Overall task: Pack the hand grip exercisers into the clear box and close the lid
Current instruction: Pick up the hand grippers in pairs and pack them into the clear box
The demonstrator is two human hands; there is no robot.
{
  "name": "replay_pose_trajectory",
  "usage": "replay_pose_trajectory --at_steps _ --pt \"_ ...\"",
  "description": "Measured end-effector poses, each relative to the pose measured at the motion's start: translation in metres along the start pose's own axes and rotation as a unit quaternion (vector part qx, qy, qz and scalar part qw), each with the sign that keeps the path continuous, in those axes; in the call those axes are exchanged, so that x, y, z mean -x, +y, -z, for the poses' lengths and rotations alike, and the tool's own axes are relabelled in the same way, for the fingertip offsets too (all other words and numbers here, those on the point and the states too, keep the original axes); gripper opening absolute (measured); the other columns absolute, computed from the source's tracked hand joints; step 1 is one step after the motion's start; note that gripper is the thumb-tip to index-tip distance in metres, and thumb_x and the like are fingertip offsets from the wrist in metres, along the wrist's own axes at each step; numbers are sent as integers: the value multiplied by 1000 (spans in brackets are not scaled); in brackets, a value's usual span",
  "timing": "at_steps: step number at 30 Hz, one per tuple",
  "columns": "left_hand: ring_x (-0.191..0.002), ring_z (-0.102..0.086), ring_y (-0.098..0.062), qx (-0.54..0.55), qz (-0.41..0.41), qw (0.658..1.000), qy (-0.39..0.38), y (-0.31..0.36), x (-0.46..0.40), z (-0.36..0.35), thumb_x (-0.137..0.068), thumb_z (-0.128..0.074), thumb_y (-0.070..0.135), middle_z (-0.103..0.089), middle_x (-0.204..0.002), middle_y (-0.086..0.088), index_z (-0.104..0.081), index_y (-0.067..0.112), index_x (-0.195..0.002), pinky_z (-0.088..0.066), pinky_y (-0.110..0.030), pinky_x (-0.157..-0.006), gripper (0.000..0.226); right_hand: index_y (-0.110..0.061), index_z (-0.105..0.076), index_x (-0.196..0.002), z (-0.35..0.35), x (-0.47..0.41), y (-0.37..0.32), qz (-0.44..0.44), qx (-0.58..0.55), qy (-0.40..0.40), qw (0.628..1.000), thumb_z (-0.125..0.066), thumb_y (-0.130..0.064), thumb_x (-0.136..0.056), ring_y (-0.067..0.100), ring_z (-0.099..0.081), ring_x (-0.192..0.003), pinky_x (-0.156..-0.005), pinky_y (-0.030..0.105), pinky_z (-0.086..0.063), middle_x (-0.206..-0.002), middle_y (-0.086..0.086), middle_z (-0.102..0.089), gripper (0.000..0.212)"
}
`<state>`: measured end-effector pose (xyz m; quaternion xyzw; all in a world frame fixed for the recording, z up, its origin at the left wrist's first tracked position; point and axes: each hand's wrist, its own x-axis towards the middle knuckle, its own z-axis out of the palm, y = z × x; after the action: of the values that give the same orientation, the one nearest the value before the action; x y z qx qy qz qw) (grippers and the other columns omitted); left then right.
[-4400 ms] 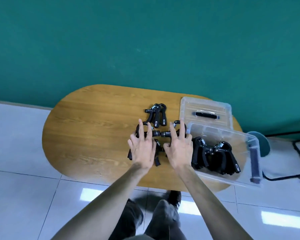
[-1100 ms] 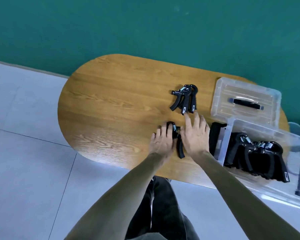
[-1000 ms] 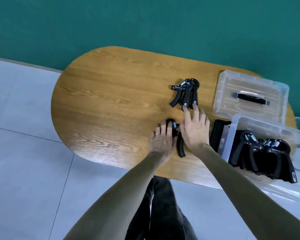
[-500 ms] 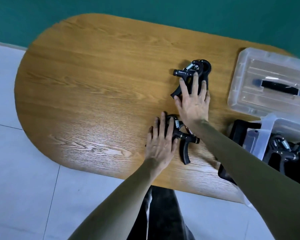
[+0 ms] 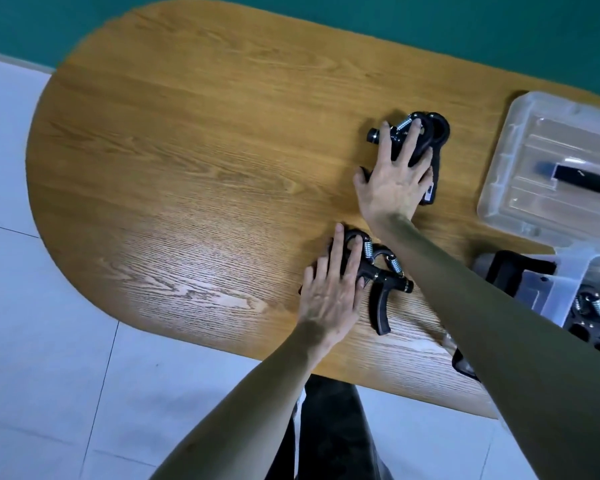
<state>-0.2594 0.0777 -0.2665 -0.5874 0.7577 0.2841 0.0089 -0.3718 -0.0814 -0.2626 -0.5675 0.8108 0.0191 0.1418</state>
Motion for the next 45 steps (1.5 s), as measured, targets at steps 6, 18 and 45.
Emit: replay_pose_trajectory --at_steps 6,18,45 --pt "-100 -51 -23 -46 -22 999 5 -1 -1 5 -106 -22 41 16 -168 -19 0 15 -163 -45 -38 -82 67 -34 -13 -158 0 1 0 -1 -11 21 1000 -62 -21 -89 51 -31 -136 -97 55 -39 -169 9 2 86" --pt "-110 -54 -34 -76 -2 997 -2 -4 1 26 -94 -66 25 4 -168 -26 -1 11 -161 -52 -47 -86 94 -29 -21 -155 18 32 22 57 6 31 998 -59 -18 -85 43 -44 -111 -88 52 -43 -169 9 1 81" --pt "-103 -41 -30 -122 -30 987 104 135 47 155 -103 -42 25 18 -168 -20 6 14 -163 -41 -44 -88 77 -27 -34 -153 193 206 112 19 -46 153 987 -61 -22 -85 36 -46 -92 -80 48 -47 -169 7 -7 74"
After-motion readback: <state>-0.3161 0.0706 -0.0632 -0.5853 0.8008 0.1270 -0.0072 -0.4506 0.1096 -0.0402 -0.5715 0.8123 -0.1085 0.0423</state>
